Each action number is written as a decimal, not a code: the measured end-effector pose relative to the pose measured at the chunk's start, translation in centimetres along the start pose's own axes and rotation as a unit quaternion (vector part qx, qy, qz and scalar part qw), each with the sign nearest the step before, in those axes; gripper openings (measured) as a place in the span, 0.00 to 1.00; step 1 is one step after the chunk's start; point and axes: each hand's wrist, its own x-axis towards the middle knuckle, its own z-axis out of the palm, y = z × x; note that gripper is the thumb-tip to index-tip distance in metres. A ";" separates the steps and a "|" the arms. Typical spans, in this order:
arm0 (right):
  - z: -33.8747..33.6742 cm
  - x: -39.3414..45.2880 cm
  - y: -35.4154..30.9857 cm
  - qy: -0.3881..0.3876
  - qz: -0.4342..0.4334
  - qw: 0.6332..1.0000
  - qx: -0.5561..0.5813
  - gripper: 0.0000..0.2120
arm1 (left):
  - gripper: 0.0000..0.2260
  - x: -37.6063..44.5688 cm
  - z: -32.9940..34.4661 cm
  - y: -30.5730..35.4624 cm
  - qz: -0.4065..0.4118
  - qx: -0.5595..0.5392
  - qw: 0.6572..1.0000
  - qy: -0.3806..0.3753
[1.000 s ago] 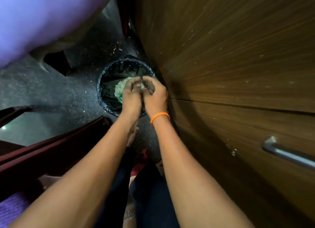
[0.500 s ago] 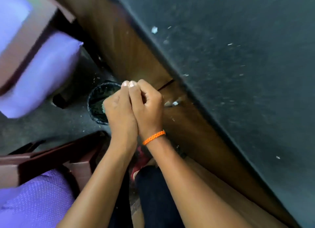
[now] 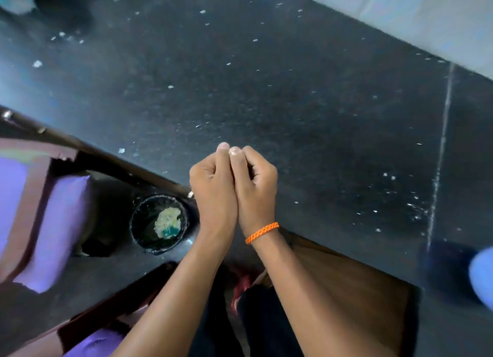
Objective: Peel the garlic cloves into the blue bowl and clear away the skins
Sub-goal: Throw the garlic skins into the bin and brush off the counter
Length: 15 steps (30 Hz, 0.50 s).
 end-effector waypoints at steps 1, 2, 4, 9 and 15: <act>-1.7 0.6 -0.1 0.016 0.001 1.000 -0.005 0.23 | 0.26 -0.4 1.5 0.0 0.002 0.009 1.000 -0.019; -3.5 1.1 -0.2 0.033 0.004 0.999 -0.013 0.23 | 0.26 -0.9 3.0 -0.1 0.002 0.022 0.999 -0.042; -7.4 1.9 -0.2 0.067 0.014 0.997 -0.037 0.23 | 0.25 -2.1 6.2 -0.3 0.000 0.055 0.994 -0.091; -18.3 3.4 0.3 0.163 0.067 0.976 -0.128 0.20 | 0.19 -6.1 15.3 -0.8 -0.023 0.171 0.966 -0.193; -30.0 2.8 0.3 0.276 0.096 0.938 -0.186 0.16 | 0.13 -11.9 24.9 -1.3 0.019 0.237 0.921 -0.309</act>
